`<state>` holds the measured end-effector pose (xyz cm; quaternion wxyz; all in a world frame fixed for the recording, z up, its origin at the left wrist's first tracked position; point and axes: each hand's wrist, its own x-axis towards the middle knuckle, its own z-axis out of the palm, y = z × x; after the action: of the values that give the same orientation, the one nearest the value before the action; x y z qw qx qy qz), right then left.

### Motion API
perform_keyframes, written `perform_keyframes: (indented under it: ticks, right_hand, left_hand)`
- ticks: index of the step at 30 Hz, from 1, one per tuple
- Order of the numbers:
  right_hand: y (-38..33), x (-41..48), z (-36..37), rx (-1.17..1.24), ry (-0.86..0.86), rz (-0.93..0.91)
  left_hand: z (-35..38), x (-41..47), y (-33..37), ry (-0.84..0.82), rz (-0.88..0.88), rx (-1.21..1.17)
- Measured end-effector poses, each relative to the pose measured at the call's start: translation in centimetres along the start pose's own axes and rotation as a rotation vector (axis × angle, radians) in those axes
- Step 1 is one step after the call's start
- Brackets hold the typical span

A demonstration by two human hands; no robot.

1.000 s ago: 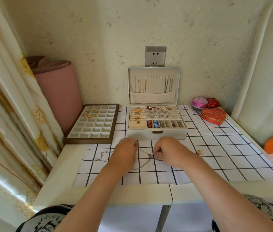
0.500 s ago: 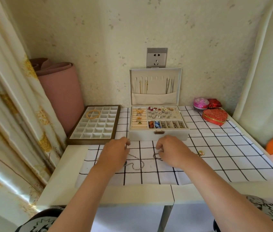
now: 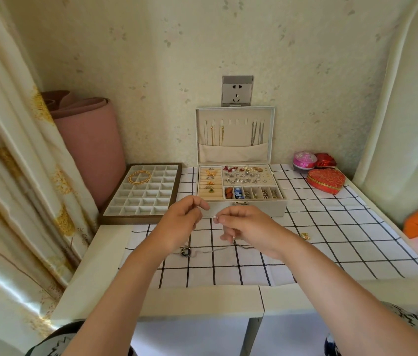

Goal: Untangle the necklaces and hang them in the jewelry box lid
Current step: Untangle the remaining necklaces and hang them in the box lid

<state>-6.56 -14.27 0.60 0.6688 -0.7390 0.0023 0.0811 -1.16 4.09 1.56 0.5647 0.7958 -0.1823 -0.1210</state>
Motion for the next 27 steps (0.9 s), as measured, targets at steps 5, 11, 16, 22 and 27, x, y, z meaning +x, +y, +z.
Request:
perform_keyframes:
  ticks: [5, 11, 16, 22, 27]
  right_hand:
    - [-1.0, -0.6, -1.1, -0.064, 0.043, 0.094]
    - [-0.8, -0.9, -1.9, -0.222, 0.122, 0.087]
    - [-1.3, -1.0, -2.2, -0.003, 0.141, 0.011]
    - [-1.7, -1.3, -2.3, -0.155, 0.212, -0.018]
    - [-3.3, -0.9, -0.6, -0.39, 0.162, -0.138]
  left_hand:
    - [-2.1, -0.7, 0.6, -0.089, -0.115, 0.252]
    - [-4.0, -0.6, 0.4, -0.035, -0.217, 0.052]
    - [-5.5, -0.6, 0.4, -0.049, -0.257, -0.595]
    - [-6.1, -0.9, 1.0, 0.063, -0.162, -1.108]
    - [-3.8, -1.3, 2.8, 0.084, 0.0, -0.906]
